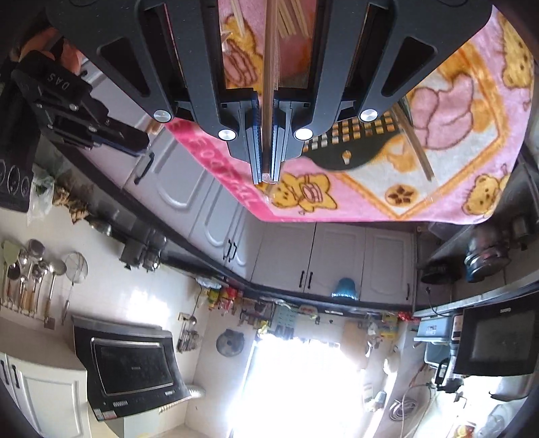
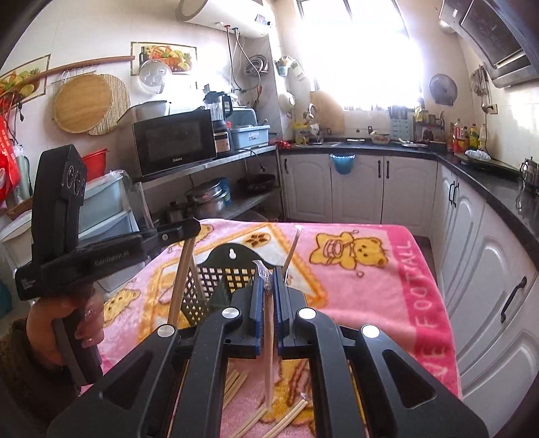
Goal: Organize utensils
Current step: 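Lift both held chopstick pairs upright and carry them above the caddy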
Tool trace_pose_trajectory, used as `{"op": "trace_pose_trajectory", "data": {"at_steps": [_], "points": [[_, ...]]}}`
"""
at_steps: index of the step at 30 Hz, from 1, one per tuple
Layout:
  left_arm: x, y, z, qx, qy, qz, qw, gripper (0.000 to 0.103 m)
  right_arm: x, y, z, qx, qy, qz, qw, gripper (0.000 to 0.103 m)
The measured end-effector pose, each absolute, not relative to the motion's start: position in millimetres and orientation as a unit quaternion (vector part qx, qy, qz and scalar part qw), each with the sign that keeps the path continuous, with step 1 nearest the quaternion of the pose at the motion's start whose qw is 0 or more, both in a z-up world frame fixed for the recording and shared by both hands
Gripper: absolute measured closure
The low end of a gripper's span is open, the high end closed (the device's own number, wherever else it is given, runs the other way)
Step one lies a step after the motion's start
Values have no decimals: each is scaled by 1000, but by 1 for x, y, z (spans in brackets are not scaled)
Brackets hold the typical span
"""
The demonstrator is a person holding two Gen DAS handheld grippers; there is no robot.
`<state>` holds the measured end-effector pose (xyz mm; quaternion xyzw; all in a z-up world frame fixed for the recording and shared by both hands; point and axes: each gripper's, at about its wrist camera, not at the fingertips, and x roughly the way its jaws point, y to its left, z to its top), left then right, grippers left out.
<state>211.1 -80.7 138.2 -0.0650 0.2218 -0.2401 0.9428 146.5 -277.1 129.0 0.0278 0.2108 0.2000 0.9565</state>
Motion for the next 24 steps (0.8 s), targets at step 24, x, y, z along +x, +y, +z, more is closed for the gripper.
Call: {"op": "trace_pose_trajectory", "data": {"at_steps": [24], "points": [[278, -67, 202, -97, 114, -176, 973, 101, 186, -258, 215, 28, 128, 214, 968, 97]]}}
